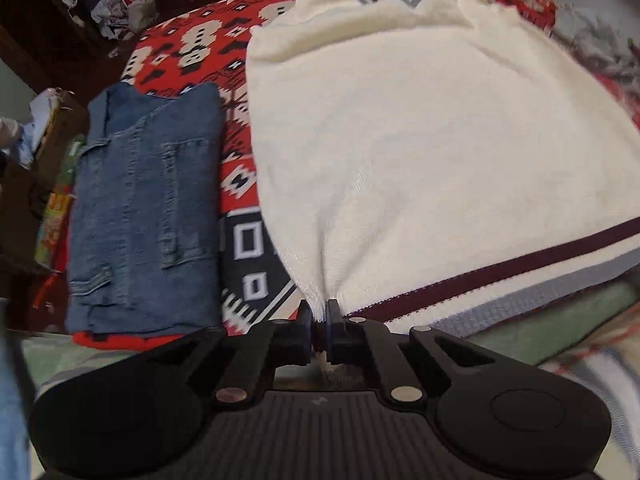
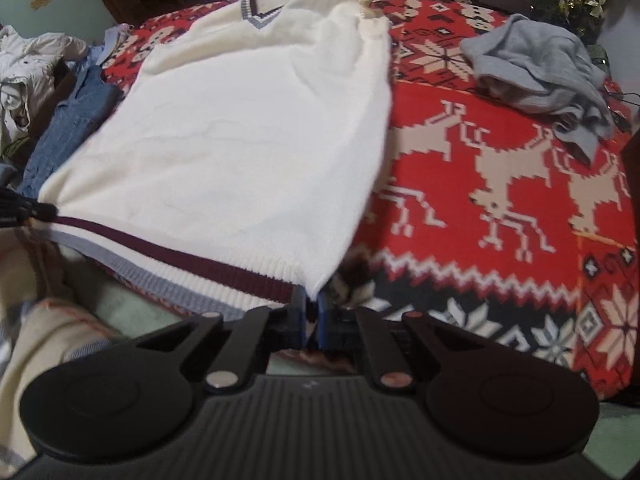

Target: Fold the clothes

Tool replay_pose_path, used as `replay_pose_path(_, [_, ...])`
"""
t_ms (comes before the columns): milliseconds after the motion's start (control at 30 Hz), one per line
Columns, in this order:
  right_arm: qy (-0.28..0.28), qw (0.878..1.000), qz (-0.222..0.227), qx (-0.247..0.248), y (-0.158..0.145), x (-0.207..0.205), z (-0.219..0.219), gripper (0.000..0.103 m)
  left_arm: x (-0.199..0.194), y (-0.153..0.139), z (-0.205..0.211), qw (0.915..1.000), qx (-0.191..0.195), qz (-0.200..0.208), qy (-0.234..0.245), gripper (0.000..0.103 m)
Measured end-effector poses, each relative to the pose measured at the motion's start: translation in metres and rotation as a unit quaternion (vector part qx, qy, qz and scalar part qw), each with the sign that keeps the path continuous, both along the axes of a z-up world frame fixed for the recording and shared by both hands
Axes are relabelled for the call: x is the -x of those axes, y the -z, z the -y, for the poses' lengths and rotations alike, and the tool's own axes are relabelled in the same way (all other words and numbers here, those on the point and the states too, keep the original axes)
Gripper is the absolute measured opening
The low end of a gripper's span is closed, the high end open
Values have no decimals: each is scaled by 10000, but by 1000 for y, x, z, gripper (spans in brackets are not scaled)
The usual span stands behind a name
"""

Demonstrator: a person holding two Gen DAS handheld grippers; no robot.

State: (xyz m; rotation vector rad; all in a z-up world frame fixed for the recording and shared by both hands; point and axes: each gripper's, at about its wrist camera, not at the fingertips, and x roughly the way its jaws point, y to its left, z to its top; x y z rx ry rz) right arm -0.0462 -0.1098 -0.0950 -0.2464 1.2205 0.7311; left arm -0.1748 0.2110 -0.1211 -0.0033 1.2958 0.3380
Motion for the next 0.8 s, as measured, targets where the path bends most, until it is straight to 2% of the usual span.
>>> replay_pose_path(100, [16, 9998, -51, 175, 4, 7, 12, 5, -3, 32, 4, 9982, -235, -534, -100, 7])
replay_pose_path(167, [-48, 9990, -98, 437, 19, 12, 6, 5, -9, 50, 7, 9959, -332, -810, -220, 8])
replay_pose_path(300, [-278, 9956, -109, 883, 41, 20, -14, 7, -13, 56, 14, 9939, -534, -957, -144, 15])
replay_pose_path(333, [-317, 9953, -116, 907, 40, 20, -15, 11, -13, 56, 12, 9940, -475, -967, -166, 28])
replay_pose_path(367, [-340, 9949, -154, 934, 40, 20, -16, 22, -13, 56, 7, 9944, -357, -971, -220, 36])
replay_pose_path(400, [-350, 9945, -156, 976, 40, 20, -16, 27, -12, 55, 3, 9946, -238, -974, -274, 44])
replay_pose_path(433, [-360, 9943, -138, 998, 39, 20, -15, 32, -11, 53, -4, 9948, -53, -942, -386, 44])
replay_pose_path(533, [-235, 9966, -71, 789, 31, 19, -7, 32, -5, 39, -30, 9926, 538, -753, -786, 44])
replay_pose_path(600, [-72, 9984, -25, 554, 21, 18, 2, 33, -1, 21, -41, 9927, 664, -517, -866, 44])
replay_pose_path(700, [72, 9994, 197, 275, 1, 13, 12, 38, 5, -11, -59, 9919, 908, 97, -881, 44])
replay_pose_path(800, [193, 9988, 451, -39, -21, 1, 15, 48, -1, -42, -76, 9898, 877, 703, -877, 44])
